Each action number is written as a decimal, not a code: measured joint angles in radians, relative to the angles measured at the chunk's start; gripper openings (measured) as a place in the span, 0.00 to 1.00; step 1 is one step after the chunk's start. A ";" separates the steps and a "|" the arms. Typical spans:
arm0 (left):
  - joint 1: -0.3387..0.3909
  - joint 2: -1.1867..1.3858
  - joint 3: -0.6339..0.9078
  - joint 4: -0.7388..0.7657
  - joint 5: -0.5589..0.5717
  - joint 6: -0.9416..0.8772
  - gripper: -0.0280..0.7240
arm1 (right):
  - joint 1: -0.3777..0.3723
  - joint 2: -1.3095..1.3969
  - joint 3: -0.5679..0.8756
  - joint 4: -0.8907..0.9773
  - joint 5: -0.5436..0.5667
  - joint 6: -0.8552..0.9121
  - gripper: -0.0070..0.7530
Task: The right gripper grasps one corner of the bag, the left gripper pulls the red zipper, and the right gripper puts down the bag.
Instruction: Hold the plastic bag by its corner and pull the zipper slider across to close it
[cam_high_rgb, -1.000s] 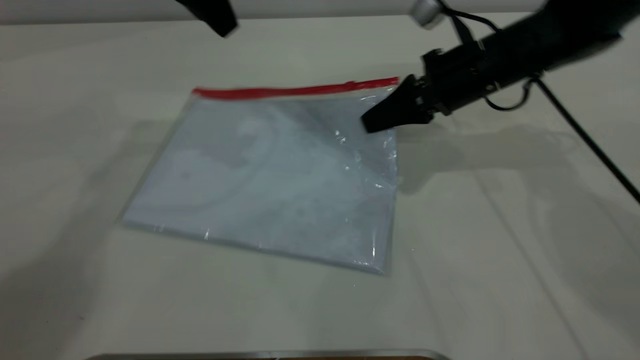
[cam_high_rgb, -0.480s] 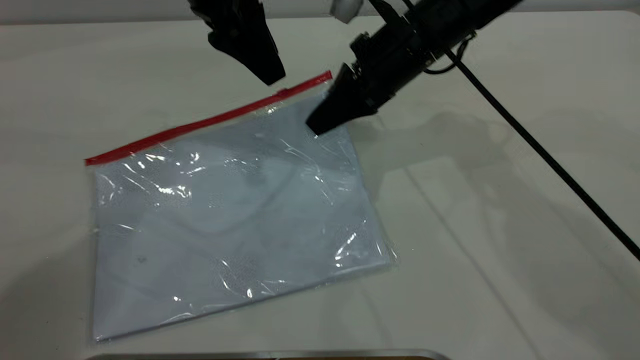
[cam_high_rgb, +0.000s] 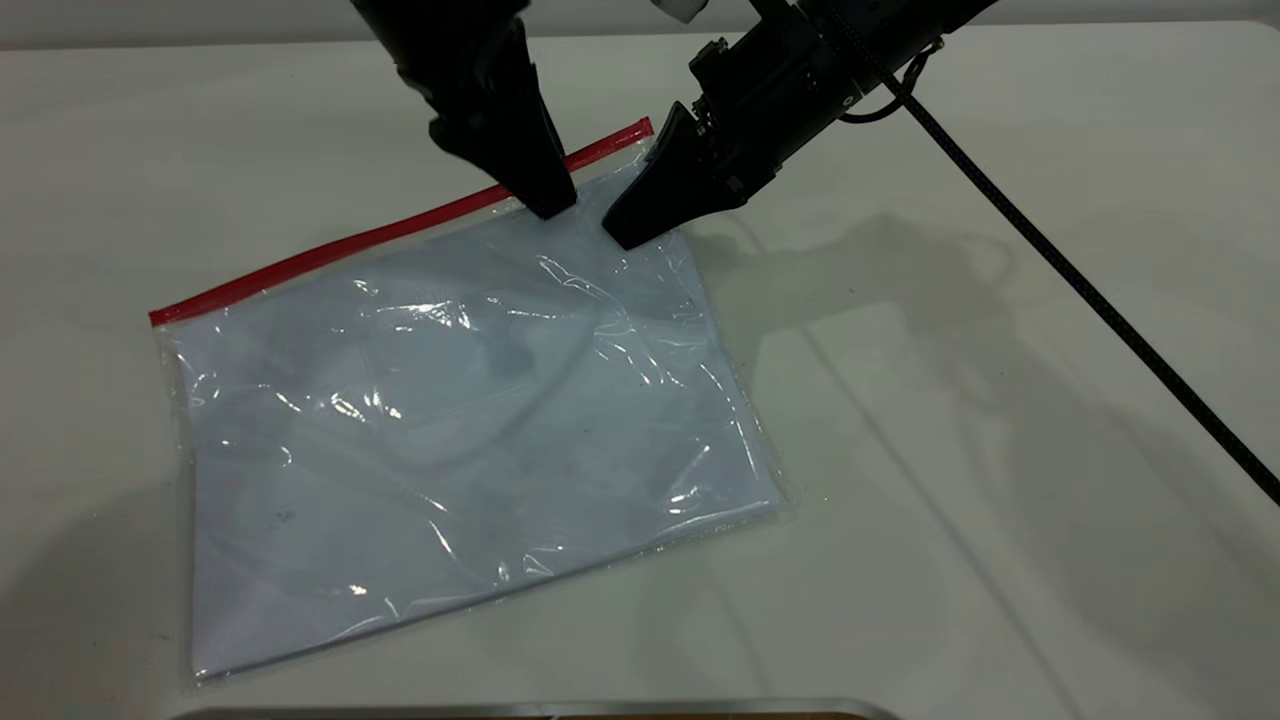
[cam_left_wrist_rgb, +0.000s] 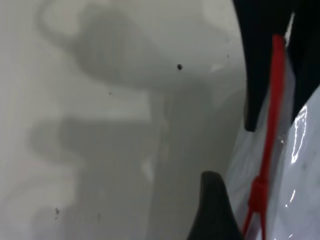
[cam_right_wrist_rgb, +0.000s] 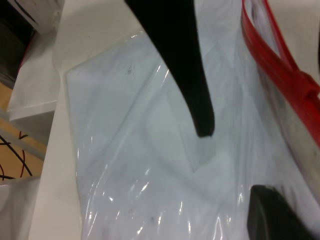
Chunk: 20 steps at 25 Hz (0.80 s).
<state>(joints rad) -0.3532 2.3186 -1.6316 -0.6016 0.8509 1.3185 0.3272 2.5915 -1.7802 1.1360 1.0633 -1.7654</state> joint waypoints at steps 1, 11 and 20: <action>0.000 0.003 0.000 -0.003 -0.002 0.007 0.82 | 0.000 0.000 0.000 0.000 0.000 0.000 0.05; 0.000 0.006 0.000 -0.075 -0.016 0.065 0.59 | 0.000 0.008 -0.002 0.000 0.000 0.000 0.05; 0.000 0.006 0.000 -0.075 -0.021 0.066 0.19 | 0.000 0.008 -0.002 0.000 0.001 0.019 0.05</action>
<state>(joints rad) -0.3532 2.3244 -1.6319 -0.6761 0.8297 1.3848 0.3272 2.5995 -1.7821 1.1360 1.0644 -1.7463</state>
